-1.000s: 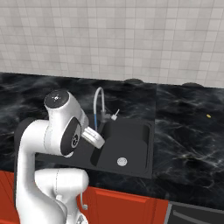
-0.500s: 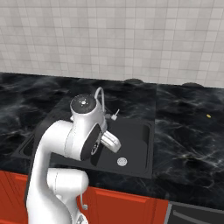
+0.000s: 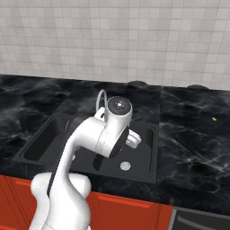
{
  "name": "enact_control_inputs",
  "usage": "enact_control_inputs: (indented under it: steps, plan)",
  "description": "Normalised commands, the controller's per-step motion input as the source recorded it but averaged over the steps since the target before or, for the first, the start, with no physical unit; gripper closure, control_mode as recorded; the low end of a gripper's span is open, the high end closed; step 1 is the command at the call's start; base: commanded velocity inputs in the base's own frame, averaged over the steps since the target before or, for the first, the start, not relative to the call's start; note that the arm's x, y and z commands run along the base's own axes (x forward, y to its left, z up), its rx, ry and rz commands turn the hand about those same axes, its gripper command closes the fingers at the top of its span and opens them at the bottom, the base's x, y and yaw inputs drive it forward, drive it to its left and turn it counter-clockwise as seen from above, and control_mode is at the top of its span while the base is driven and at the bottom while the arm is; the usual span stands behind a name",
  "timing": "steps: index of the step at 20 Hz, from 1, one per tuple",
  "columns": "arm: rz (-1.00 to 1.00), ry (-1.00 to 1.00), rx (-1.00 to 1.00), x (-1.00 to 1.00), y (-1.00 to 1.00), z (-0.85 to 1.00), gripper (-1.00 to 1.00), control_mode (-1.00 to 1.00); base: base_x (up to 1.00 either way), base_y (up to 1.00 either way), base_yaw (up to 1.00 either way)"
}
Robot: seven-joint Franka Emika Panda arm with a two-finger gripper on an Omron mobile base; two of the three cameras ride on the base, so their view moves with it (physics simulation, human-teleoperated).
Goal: Turn on the sink faucet. Then move the garlic from the counter to the sink. Turn off the sink. Move the vegetable from the sink to the pot next to the stove. Finally move the pot to the rear left burner.
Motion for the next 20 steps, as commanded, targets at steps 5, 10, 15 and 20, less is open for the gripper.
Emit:
enact_control_inputs:
  steps: [5,10,15,20]
  plan:
    - [0.25,0.0,0.05,0.75,-0.29,-0.13,-1.0,-1.0,0.0,0.0,0.0]
    - [0.19,0.01,0.03,0.77,-0.22,-0.14,-1.0,-1.0,0.0,0.0,0.0]
    - [0.11,-0.01,0.0,0.61,-0.05,-0.23,-1.0,-1.0,0.0,0.0,0.0]
    - [0.08,-0.12,0.0,0.4,-0.12,-0.27,-1.0,-1.0,0.0,0.0,0.0]
